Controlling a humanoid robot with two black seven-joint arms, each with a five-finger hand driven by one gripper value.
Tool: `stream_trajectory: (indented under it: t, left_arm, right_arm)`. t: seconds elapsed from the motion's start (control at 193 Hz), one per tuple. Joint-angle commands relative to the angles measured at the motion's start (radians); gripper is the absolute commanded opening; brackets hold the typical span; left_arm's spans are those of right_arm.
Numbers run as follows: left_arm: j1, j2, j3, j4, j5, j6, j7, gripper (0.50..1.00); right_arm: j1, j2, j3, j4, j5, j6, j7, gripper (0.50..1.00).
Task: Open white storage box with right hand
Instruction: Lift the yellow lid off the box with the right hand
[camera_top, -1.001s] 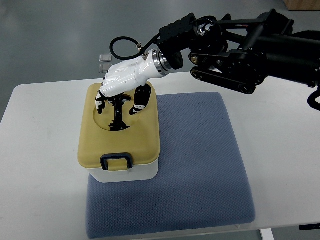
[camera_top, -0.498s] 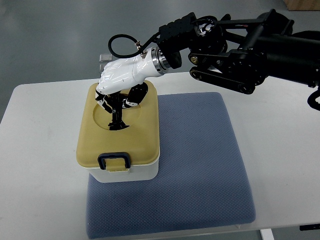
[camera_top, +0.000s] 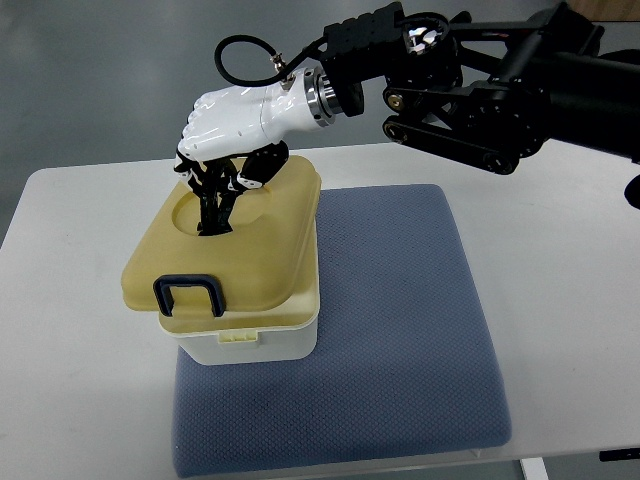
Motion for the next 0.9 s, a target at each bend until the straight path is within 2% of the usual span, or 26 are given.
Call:
stream_trajectory:
  t: [0.0, 0.259, 0.544, 0.741, 0.897]
  left_arm:
    - [0.000, 0.000, 0.000, 0.001, 0.000, 0.000, 0.000, 1.000]
    - [0.000, 0.000, 0.000, 0.000, 0.000, 0.000, 0.000, 1.000]
    - [0.000, 0.000, 0.000, 0.000, 0.000, 0.000, 0.000, 1.000]
    - [0.000, 0.000, 0.000, 0.000, 0.000, 0.000, 0.000, 1.000]
    - [0.000, 0.000, 0.000, 0.000, 0.000, 0.000, 0.000, 1.000]
  right_arm:
    - [0.021, -0.060, 0.011, 0.008, 0.004, 0.003, 0.000, 0.500]
    - [0.039, -0.300, 0.022, 0.080, 0.005, 0.003, 0.000, 0.500]
    - [-0.020, -0.524, 0.020, 0.088, 0.009, -0.010, 0.000, 0.500]
    - [-0.138, -0.622, 0.018, 0.088, 0.007, -0.100, 0.000, 0.500]
    - [-0.247, -0.623, 0.017, 0.090, 0.004, -0.177, 0.000, 0.500]
